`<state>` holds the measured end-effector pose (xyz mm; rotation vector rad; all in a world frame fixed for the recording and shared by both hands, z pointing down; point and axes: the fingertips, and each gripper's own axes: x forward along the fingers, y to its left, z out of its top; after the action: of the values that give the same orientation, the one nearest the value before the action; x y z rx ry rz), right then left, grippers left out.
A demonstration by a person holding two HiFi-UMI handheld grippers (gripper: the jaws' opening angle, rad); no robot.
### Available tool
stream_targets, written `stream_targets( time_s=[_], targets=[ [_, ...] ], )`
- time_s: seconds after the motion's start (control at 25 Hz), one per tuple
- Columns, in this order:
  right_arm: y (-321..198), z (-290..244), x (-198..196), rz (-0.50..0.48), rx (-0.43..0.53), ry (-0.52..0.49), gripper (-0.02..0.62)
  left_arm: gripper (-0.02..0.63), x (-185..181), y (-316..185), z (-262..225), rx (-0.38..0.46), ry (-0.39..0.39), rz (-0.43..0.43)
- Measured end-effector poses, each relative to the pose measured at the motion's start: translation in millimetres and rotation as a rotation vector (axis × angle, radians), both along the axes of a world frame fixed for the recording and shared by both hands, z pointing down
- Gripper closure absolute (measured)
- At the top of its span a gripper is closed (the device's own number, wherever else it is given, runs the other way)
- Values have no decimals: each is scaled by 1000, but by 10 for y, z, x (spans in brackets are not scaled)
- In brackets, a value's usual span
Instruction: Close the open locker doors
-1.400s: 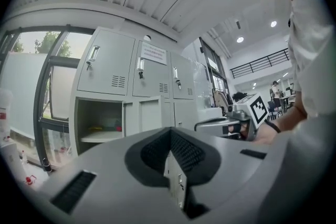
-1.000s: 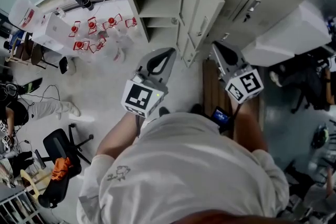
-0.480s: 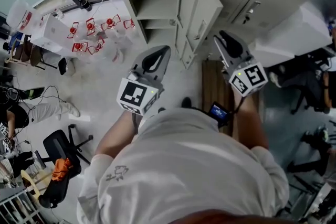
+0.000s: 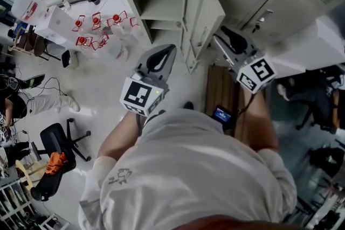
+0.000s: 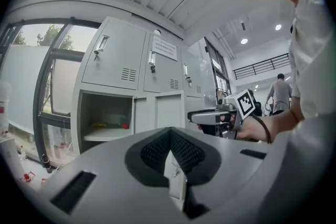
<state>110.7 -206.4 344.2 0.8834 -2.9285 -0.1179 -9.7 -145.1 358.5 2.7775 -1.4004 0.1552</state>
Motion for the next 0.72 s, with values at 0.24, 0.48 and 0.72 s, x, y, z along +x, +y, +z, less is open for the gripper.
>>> stream_targets(
  time_s=[0.24,0.48,0.72],
  targets=[
    [-161,50,6,-68,-7,-16,472,611,82,-152,-20,39,8,-47],
    [-177,68,-110,-148,-26,-52,453,611,56,-239,18,24,13,-98],
    [-120,56,-354,-201,-23,-51,451,611,-99,-272,17,32,16,-146]
  ],
)
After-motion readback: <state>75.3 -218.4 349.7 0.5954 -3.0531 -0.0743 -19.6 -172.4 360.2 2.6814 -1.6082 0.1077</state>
